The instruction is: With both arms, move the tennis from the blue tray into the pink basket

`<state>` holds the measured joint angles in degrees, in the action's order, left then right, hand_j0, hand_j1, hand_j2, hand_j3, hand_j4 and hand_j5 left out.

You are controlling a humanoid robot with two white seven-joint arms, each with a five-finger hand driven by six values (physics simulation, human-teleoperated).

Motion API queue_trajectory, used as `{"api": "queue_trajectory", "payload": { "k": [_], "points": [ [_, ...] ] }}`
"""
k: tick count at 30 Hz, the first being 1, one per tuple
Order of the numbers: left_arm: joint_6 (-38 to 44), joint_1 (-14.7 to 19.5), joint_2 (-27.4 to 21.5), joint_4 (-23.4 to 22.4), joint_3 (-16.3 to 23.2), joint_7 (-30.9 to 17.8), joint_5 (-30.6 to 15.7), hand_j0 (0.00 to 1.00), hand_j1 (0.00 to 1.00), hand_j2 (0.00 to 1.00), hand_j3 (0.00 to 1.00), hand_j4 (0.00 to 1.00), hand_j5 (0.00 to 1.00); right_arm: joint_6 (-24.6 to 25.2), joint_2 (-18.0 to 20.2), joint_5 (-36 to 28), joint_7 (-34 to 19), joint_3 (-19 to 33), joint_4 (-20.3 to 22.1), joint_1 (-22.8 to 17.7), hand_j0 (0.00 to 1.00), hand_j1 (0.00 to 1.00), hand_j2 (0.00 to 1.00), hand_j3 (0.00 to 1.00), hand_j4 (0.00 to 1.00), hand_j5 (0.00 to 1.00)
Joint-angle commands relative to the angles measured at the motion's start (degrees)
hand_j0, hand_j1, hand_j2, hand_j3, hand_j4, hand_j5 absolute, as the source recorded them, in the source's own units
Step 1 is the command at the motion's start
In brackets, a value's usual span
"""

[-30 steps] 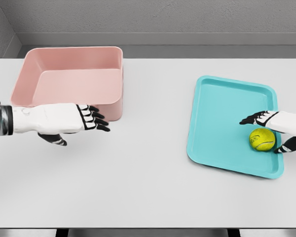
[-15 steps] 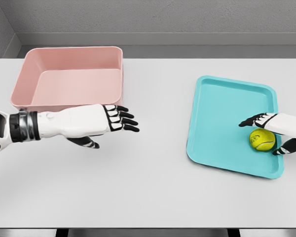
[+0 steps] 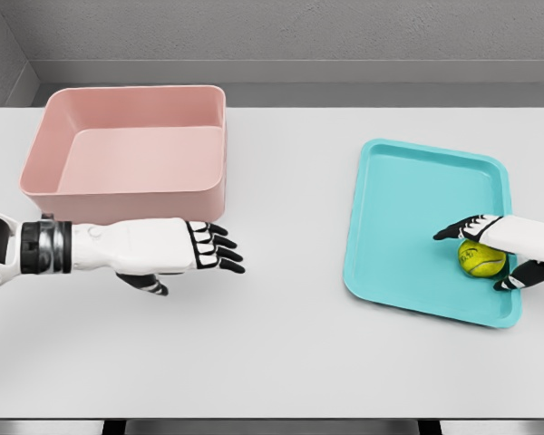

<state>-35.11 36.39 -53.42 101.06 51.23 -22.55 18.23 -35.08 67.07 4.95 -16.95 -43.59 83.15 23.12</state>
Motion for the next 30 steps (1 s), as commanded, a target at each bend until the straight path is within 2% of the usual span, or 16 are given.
{"api": "queue_trajectory", "payload": {
  "k": [1,5,10,14,21,22,30],
  "points": [
    [0.1,0.0,-0.1,0.0,0.1,0.2,-0.4,1.0,1.0,1.0,1.0,1.0,1.0,0.1,0.0,-0.4,0.2,0.0,-0.2,0.0,0.97,0.97,0.97,0.97,0.97,0.97],
    [0.1,1.3,-0.1,0.0,0.0,1.1,-0.6,1.0,1.0,1.0,1.0,1.0,1.0,0.1,-0.7,-0.4,0.2,-0.2,-1.1,0.0,0.96,0.96,0.96,0.96,0.96,0.96],
    [0.1,2.3,0.1,0.0,-0.1,1.3,-1.0,1.0,1.0,1.0,1.0,1.0,1.0,0.1,-0.7,-0.3,0.2,-0.2,-1.4,0.0,0.9,0.9,0.9,0.9,0.9,0.9],
    [0.1,2.4,0.2,0.0,-0.2,6.5,-1.6,1.0,1.0,1.0,1.0,1.0,1.0,0.1,-0.7,-0.3,0.0,-0.2,-1.6,0.0,0.83,0.83,0.83,0.83,0.83,0.83],
    [0.1,2.3,0.9,0.0,-0.1,6.6,-1.9,1.0,1.0,1.0,1.0,1.0,1.0,0.1,-0.8,-0.3,-0.1,-0.2,-1.9,0.0,0.76,0.76,0.76,0.76,0.76,0.76],
    [0.1,2.3,0.9,0.0,0.0,6.6,-2.9,1.0,1.0,1.0,1.0,1.0,1.0,0.1,-0.8,-0.3,-0.1,-0.3,-1.9,0.0,0.75,0.75,0.75,0.75,0.75,0.75],
    [0.1,2.3,0.9,0.0,-0.1,6.6,-3.0,1.0,1.0,1.0,1.0,1.0,1.0,0.1,-0.8,-0.3,-0.1,-1.1,-2.4,0.1,0.7,0.7,0.7,0.7,0.7,0.7]
  ]
}}
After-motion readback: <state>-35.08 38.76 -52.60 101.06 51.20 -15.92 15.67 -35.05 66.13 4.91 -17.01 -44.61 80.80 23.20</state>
